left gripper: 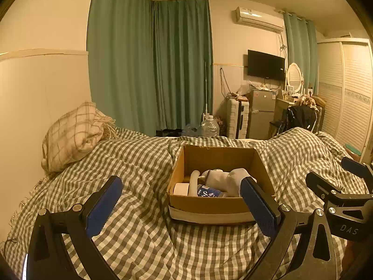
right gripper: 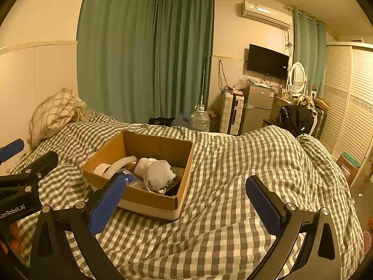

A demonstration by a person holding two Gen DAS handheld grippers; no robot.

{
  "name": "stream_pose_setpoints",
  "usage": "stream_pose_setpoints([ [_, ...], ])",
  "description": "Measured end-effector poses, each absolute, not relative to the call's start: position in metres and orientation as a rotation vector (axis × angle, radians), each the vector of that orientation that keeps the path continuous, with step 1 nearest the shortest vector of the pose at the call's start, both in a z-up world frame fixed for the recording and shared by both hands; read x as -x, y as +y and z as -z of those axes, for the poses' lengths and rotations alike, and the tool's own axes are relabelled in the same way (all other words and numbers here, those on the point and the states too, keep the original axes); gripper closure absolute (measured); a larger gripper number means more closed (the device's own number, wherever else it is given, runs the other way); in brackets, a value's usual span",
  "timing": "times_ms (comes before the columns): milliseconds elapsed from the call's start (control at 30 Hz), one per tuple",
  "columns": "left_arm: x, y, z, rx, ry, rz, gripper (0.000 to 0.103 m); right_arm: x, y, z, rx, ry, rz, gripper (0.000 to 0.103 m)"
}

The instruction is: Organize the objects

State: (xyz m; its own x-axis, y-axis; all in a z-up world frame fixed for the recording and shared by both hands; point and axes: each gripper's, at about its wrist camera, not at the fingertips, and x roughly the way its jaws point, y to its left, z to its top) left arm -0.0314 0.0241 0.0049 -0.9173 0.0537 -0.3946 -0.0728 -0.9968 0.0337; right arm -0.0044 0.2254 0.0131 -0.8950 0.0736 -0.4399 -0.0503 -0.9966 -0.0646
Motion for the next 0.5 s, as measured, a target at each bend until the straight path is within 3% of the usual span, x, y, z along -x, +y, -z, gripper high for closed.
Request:
stream_pose_setpoints([
  [500, 0.0310, 0.0275, -0.0055, 0.637, 0.075, -3.011, 0.000, 0.0066, 0.2244, -0.0110, 0.708, -0.078, -2.990, 0.000],
])
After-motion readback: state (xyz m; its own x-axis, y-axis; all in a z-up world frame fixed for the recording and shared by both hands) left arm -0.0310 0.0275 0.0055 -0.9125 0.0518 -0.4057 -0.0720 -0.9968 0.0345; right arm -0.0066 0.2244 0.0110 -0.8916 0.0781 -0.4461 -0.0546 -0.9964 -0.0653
